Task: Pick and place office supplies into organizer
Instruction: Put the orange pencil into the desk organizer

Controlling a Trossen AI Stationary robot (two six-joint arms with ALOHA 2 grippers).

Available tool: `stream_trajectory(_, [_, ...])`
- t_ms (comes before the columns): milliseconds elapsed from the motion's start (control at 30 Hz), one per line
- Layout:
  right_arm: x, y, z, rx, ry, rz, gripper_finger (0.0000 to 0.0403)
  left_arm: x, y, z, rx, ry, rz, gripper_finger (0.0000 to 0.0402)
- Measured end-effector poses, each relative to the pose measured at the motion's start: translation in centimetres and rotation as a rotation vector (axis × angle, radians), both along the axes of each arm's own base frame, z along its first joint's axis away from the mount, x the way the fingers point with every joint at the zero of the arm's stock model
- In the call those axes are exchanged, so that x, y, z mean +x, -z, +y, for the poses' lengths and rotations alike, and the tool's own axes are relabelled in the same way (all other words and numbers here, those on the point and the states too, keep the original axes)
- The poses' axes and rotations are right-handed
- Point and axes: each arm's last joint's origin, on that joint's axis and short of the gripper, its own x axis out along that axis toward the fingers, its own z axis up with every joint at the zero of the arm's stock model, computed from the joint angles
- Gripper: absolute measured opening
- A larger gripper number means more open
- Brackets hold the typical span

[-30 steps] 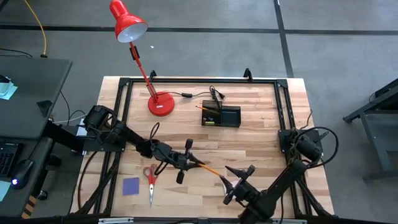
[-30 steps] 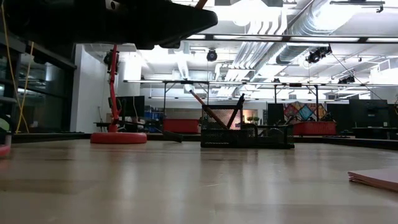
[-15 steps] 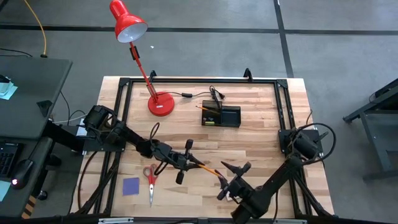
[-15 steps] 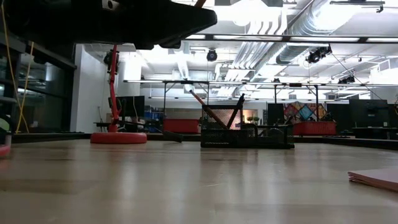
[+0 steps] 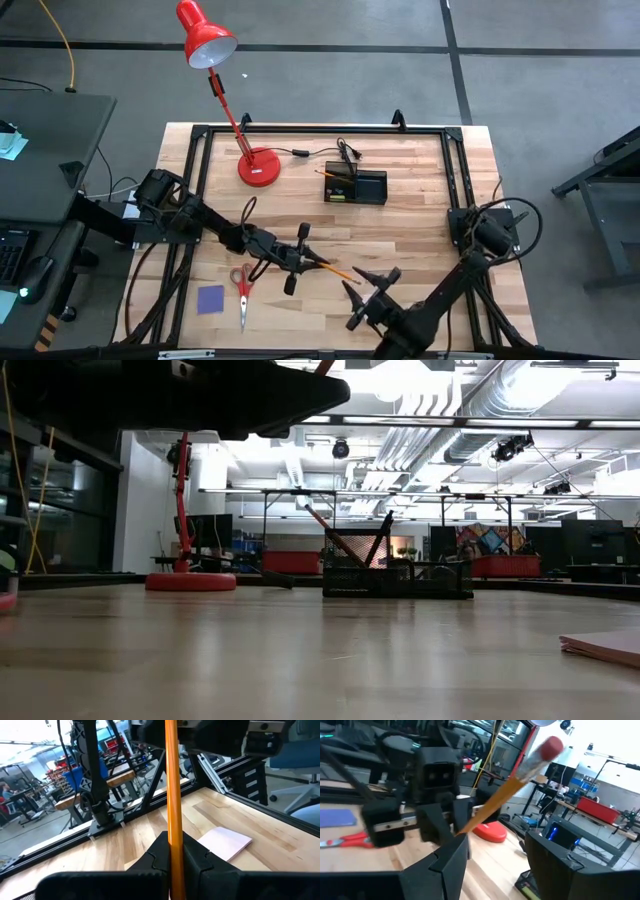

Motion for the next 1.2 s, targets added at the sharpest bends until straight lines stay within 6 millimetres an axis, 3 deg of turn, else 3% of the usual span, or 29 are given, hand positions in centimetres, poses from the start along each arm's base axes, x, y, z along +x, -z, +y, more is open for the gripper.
stream_trajectory(233, [-1.5, 0.5, 2.8, -0.046, -0.074, 0.046, 0.0190, 0.0, 0.0, 0.0, 0.005, 0.011, -0.002, 0.0004])
stream_trajectory(667, [-5.3, 0.8, 4.6, -0.023, -0.173, 0.019, 0.0143, 0.0, 0.0, 0.0, 0.007, 0.012, -0.001, 0.0004])
stream_trajectory(967, [-5.3, 1.4, 5.1, 0.079, -0.196, 0.101, 0.0142, 0.0, 0.0, -0.1, 0.007, 0.013, 0.000, 0.0004])
stream_trajectory(1200, [-3.8, 1.9, 3.4, 0.224, -0.133, 0.192, 0.0142, 0.0, 0.1, -0.1, 0.009, 0.017, 0.010, 0.0004])
